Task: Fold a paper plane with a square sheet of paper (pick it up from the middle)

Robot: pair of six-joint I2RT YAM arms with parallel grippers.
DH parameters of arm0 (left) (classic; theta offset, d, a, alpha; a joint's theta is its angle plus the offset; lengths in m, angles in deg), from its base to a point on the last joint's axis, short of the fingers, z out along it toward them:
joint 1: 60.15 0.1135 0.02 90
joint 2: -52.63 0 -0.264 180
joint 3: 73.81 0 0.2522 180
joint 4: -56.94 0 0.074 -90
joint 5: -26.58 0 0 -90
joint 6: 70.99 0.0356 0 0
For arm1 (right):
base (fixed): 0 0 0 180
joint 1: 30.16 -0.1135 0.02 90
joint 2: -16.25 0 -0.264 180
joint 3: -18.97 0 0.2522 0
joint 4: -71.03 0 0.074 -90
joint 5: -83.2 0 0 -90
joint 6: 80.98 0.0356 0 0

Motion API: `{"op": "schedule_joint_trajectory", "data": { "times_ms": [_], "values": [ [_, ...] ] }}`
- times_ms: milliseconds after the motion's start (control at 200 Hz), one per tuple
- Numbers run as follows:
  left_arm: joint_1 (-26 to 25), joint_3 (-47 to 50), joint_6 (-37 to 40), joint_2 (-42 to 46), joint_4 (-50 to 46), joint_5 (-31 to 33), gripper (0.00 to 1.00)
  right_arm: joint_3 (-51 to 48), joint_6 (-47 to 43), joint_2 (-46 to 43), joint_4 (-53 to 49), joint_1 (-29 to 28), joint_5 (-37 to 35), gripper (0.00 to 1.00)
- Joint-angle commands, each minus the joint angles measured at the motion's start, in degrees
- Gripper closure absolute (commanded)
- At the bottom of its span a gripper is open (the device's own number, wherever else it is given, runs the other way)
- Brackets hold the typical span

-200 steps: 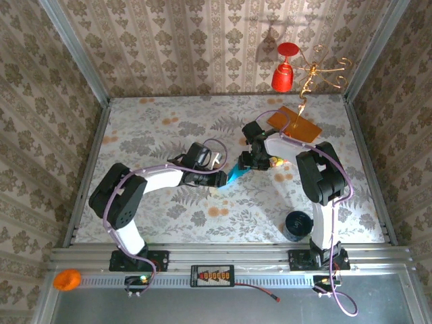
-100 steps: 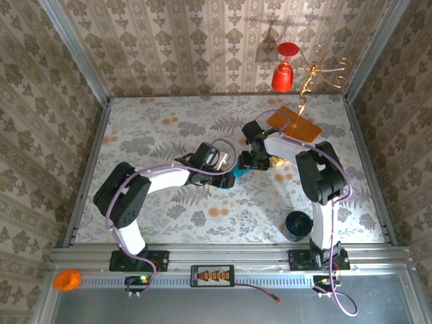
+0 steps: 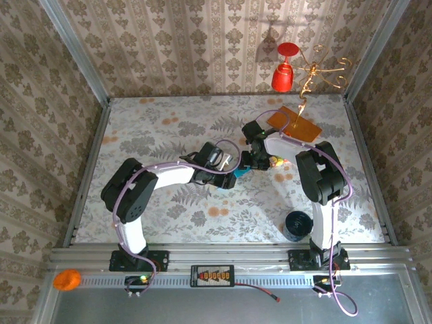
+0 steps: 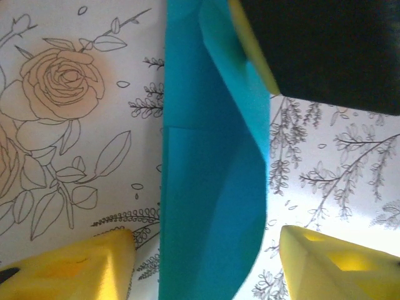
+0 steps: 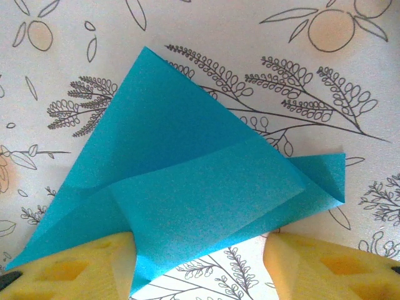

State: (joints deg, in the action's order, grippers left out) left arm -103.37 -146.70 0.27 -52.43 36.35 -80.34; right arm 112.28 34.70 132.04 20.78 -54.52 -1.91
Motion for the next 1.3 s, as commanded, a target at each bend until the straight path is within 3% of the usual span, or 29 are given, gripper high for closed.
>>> {"op": "schedule_joint_trajectory", "data": {
  "times_ms": [0,305,505,830,1125,1295],
  "values": [
    [-0.3,-2.0,1.1,-1.8,-2.0,0.6,0.41,-2.3,0.3,5.4,-0.1,0.5,0.5,0.39],
    [1.1,-0.5,-0.7,-2.7,-0.5,-2.2,0.62,-2.5,0.3,5.0,0.1,0.6,1.0,0.39],
    [2.6,0.8,-2.6,-3.8,1.6,-5.5,0.69,-2.6,0.3,4.3,0.7,1.1,3.0,0.39],
    [2.8,0.2,-2.5,-5.2,-0.4,-6.3,0.71,-3.2,0.2,0.3,3.2,2.9,8.0,0.39],
    [2.4,-0.6,-1.7,-5.3,-3.7,-4.1,0.7,-10.8,0.6,-15.1,11.2,3.2,13.3,0.36],
    [2.3,-1.1,-1.7,-5.6,-4.4,-3.8,0.71,-18.5,5.8,-20.2,18.0,2.9,18.0,0.38]
  ]
}}
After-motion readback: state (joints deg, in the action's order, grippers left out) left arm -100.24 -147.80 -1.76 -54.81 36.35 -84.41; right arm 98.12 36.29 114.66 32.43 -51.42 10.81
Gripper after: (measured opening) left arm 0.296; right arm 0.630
